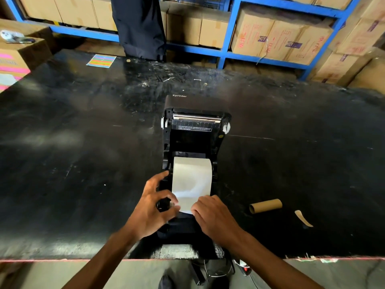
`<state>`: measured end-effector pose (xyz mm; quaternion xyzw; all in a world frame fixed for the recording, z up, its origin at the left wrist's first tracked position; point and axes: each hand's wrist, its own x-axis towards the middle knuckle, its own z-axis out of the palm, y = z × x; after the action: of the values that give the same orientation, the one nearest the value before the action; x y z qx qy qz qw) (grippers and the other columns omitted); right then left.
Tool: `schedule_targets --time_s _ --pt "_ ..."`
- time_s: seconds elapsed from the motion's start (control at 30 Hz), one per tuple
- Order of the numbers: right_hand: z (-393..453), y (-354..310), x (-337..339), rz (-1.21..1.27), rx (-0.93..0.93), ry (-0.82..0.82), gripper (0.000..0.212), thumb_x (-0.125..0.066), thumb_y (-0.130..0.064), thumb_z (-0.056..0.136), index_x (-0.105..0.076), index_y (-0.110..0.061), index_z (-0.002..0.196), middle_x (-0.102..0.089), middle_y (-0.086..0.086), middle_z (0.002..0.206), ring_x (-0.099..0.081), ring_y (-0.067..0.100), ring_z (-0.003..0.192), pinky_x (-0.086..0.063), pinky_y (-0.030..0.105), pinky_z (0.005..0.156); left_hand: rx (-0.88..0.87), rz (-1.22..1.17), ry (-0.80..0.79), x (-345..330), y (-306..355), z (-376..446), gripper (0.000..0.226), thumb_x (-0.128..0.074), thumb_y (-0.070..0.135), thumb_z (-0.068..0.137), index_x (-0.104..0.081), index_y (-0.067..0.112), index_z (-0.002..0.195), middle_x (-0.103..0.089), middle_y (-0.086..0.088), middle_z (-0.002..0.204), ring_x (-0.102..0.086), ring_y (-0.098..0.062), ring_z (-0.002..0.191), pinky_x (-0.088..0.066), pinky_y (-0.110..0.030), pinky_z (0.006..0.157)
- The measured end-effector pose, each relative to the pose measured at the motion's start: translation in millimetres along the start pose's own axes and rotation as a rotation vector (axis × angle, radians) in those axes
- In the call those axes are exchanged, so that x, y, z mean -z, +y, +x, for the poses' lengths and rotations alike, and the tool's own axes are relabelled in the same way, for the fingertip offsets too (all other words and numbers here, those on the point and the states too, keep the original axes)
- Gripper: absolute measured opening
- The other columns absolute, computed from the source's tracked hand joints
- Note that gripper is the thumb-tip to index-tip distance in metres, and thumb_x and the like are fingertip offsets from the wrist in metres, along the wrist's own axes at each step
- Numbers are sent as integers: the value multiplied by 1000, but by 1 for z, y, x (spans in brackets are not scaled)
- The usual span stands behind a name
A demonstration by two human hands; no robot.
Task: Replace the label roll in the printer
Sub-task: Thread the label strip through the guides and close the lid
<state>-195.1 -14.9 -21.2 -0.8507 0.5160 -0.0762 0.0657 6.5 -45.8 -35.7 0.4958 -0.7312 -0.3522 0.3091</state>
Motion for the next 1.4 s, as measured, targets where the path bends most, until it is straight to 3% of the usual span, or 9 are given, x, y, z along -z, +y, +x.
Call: schedule_targets --time_s 0.13,0.27,0.4,0.53,0.63,0.93,1.03,1.07,1.4 --pt "-2 3 4 154 -67 17 26 -39 -16 98 -62 -8 92 -62 8 91 -54 25 84 -31 30 80 -110 165 -100 -2 0 -1 17 -80 35 70 -74 32 85 -8 24 149 -7 -6 144 -22 -38 115" --pt "-6 2 6 211 -80 31 25 -42 -17 97 -64 -7 92 -63 9 92 -54 25 84 -34 31 82 -185 269 -52 -3 -1 -2 3 -77 33 75 -76 30 77 -25 -2 156 -11 -16 146 -29 -49 110" --pt "-12 5 9 136 -23 33 19 -48 -21 92 -64 -10 92 -62 5 90 -55 22 84 -38 32 83 -135 202 -23 -6 -3 -9 3 -76 31 76 -78 31 78 -31 2 154 -17 -17 145 -30 -51 111" --pt "-22 12 8 16 19 65 11 -57 -17 88 -66 -15 83 -63 1 79 -56 19 74 -39 28 75 -40 179 -1 -9 -2 -18 8 -74 33 77 -79 28 81 -29 12 152 -14 -9 143 -28 -48 114" --pt "-33 11 3 -26 45 82 9 -70 -9 75 -67 -17 78 -61 -1 73 -56 17 67 -44 26 67 -38 179 20 -11 3 -25 8 -74 33 78 -79 27 82 -33 7 152 -15 -8 143 -28 -45 114" --pt "-32 10 0 0 49 109 21 -74 -4 66 -74 -17 83 -67 -2 70 -61 17 64 -54 27 61 33 189 19 -15 5 -29 8 -73 25 81 -79 22 83 -39 -2 150 -21 -19 144 -41 -50 106" --pt "-67 -11 7 21 37 136 27 -79 -1 59 -76 -17 81 -67 -3 65 -62 17 60 -54 24 62 39 191 90 -24 24 -75 6 -74 25 80 -79 21 82 -43 -2 146 -26 -20 141 -35 -41 110" --pt "-101 -32 12 10 86 134 27 -78 0 59 -76 -17 80 -67 -3 64 -62 17 59 -54 25 62 39 223 117 -27 44 -116 7 -74 24 80 -79 21 82 -43 -3 146 -27 -20 141 -34 -37 110" --pt "-106 -31 1 36 94 165 15 -71 -6 65 -75 -16 75 -63 -2 61 -58 19 55 -53 26 59 59 234 87 -35 32 -121 10 -73 26 80 -79 19 86 -42 -5 146 -31 -21 139 -47 -42 102"
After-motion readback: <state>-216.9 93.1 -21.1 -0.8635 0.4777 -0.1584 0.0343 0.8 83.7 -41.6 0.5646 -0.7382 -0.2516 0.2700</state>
